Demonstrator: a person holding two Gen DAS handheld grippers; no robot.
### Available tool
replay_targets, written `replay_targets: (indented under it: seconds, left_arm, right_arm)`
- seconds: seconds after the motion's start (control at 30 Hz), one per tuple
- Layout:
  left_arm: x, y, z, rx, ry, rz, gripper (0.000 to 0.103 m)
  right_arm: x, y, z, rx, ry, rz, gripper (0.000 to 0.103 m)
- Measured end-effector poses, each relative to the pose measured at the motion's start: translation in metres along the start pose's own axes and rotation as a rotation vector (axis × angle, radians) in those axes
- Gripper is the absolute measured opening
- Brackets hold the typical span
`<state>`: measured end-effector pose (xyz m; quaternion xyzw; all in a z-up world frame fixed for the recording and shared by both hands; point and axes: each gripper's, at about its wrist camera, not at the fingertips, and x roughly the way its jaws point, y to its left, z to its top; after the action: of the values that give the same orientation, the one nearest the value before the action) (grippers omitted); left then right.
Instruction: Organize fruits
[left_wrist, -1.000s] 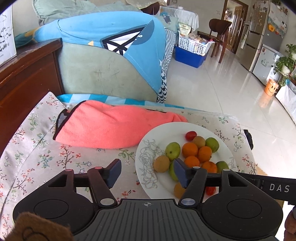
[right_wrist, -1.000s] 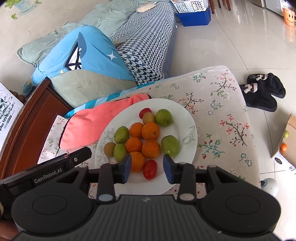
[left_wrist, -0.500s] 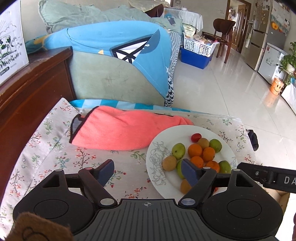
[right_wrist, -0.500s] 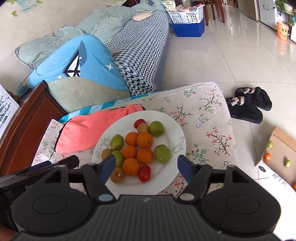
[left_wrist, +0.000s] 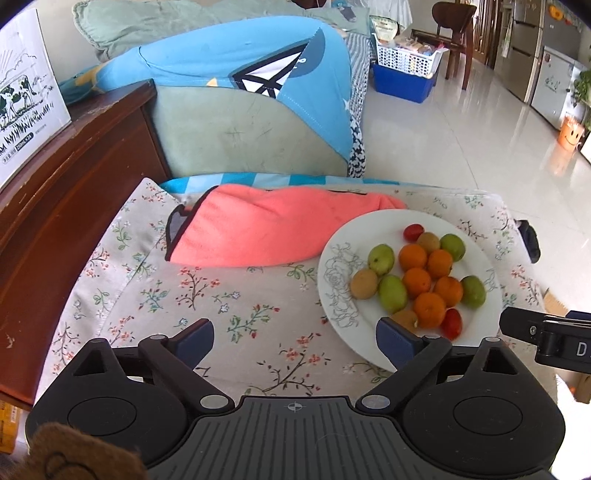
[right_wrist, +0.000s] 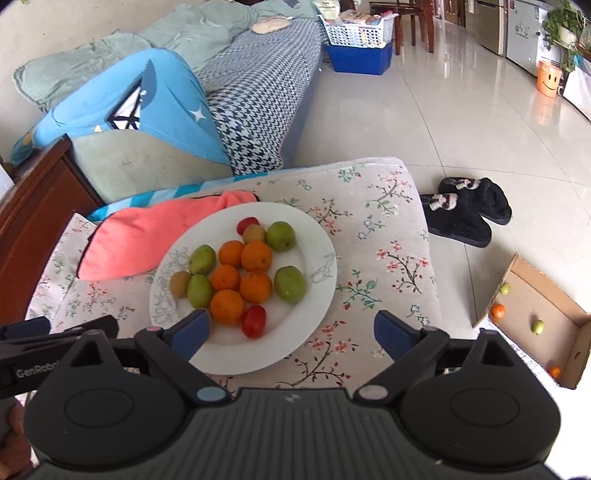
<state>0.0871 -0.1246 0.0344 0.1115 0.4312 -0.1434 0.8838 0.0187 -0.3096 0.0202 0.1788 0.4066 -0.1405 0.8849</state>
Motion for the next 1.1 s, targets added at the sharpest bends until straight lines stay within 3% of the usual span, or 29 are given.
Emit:
replay_targets:
  seconds: [0.37,1.1]
  left_arm:
    - [0.009,-0.001,0.001,-0.002,0.019,0.040,0.096]
    - [0.013,-0.007,0.000,0.010,0.032,0.023,0.096]
  right_arm:
    - [0.011,0.008,-0.001,-0.047,0.029,-0.049,0.100]
    - [0.016,0.019,-0.005,-0.121,0.044,-0.069,0.100]
